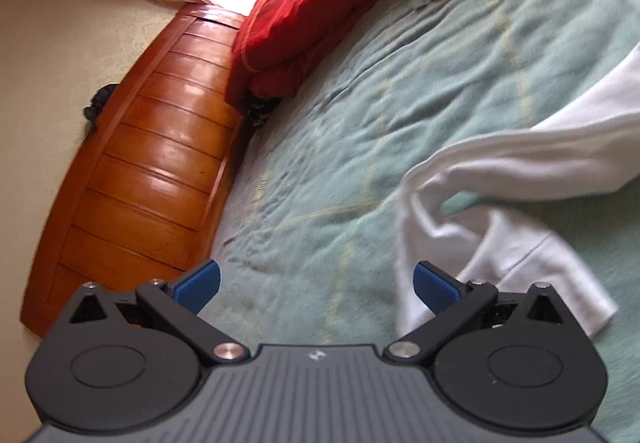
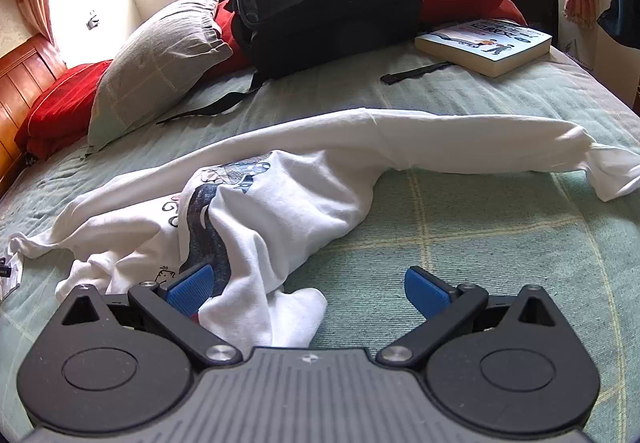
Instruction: Fold clothes
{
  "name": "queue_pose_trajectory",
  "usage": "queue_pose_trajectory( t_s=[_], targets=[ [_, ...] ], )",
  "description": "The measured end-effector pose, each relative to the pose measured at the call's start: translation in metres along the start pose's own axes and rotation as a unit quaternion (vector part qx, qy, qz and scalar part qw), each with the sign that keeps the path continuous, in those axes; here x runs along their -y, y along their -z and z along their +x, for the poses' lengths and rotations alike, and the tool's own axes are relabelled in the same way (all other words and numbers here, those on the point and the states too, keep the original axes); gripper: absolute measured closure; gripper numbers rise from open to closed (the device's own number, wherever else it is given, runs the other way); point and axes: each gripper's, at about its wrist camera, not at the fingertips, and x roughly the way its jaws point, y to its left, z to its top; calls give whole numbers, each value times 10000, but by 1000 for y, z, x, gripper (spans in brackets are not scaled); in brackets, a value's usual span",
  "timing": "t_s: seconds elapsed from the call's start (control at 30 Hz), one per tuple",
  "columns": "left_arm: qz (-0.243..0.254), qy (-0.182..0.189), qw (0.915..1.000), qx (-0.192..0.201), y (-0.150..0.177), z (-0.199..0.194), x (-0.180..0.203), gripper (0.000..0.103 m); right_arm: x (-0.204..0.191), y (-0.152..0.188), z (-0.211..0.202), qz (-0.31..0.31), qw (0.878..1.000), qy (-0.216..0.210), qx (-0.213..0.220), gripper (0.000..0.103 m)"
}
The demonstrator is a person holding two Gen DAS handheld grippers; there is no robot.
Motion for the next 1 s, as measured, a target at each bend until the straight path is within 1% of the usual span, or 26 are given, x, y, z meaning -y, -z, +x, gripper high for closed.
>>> queue_pose_trajectory(
  t_s=[0.07, 0.13, 0.17, 0.2, 0.27, 0.3, 0.37, 0.43, 0.53, 0.6, 0.7, 0.77, 0.87, 0.9, 0.97, 1.0],
  targets=[
    [-224, -237, 9995, -32, 1, 4, -19, 0, -1, 0, -1, -6, 10000, 16, 13, 0],
    [-556, -424, 9976, -1, 0, 4, -41, 1, -2, 1, -1, 6, 10000, 17, 9, 0],
    [-734, -418, 9964, 9, 0, 3, -51, 1, -2, 2, -1, 11, 10000, 12, -2, 0],
    [-884, -260, 9957, 23, 1, 0, -57, 1, -3, 2, -1, 12, 10000, 0, -13, 0],
    [-997, 430, 9941, 56, 5, -10, -61, 1, -6, 3, 0, -1, 10000, -49, -39, 0],
    [-956, 792, 9922, 102, 7, -17, -57, 1, -8, 4, 0, -16, 9999, -85, -62, 0],
    [-861, 1442, 9855, 225, 14, -34, -44, 1, -12, 5, 1, -63, 9998, -157, -114, 0],
    [-772, 2028, 9755, 359, 20, -57, -25, 1, -18, 7, 1, -147, 9996, -200, -151, 0],
    [-581, 2941, 9522, 587, 29, -99, 5, 1, -26, 11, 0, -325, 9989, -268, -211, 0],
    [-427, 3392, 9363, 807, 36, -130, 22, 1, -30, 15, 1, -446, 9982, -303, -280, 0],
    [-361, 4036, 9070, 1150, 45, -178, 39, 1, -36, 24, 2, -649, 9964, -346, -420, 0],
    [-446, 4433, 8854, 1326, 54, -209, 47, 1, -39, 31, 4, -800, 9947, -375, -531, 0],
    [-560, 5045, 8480, 1528, 65, -246, 60, 1, -40, 46, 8, -1035, 9912, -387, -722, 0],
    [-563, 5181, 8392, 1551, 68, -253, 66, 1, -39, 51, 11, -1106, 9899, -384, -796, 0],
    [-558, 5433, 8225, 1584, 72, -267, 77, 1, -39, 62, 12, -1299, 9879, -337, -782, 0],
    [-571, 5519, 8171, 1564, 73, -269, 83, 1, -40, 66, 12, -1420, 9866, -316, -740, 0]
  ],
)
